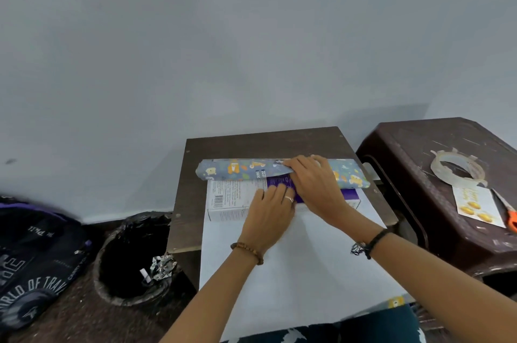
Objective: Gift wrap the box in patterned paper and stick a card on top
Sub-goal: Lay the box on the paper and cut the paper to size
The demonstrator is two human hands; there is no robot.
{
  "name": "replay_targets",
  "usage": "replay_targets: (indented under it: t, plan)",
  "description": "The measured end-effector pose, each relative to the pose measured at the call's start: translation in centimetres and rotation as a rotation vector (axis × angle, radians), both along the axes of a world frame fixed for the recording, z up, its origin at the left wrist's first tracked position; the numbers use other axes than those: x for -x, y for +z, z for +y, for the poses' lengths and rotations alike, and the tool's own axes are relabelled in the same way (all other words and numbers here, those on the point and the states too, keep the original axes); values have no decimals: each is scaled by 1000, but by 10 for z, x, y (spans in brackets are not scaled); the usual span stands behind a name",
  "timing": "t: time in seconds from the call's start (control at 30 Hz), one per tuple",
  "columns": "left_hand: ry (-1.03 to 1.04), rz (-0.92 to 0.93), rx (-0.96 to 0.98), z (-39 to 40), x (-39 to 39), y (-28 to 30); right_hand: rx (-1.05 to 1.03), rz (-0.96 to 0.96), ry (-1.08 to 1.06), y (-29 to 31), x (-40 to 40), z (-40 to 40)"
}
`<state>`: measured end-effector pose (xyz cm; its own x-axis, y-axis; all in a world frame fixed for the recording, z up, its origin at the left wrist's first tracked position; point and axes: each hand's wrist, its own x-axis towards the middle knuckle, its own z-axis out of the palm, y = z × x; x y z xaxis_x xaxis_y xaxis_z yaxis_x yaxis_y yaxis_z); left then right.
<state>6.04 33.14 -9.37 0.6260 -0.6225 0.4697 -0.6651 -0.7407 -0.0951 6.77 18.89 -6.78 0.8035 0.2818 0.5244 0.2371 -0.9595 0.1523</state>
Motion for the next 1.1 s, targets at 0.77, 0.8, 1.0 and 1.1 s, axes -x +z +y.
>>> replay_targets:
  t: [0.77, 0.8, 1.0, 1.1]
  plan:
    - [62, 179, -10, 24, 27, -43, -76, 388, -20, -3, 18, -8]
    - [56, 218, 45, 25, 28, -41, -87, 399, -26, -3, 17, -8]
    - [392, 601, 1189, 39, 16, -8, -198, 449, -61, -2, 18, -3]
    - [656, 706, 1618, 55, -14, 6, -187, 504, -89, -2, 19, -2]
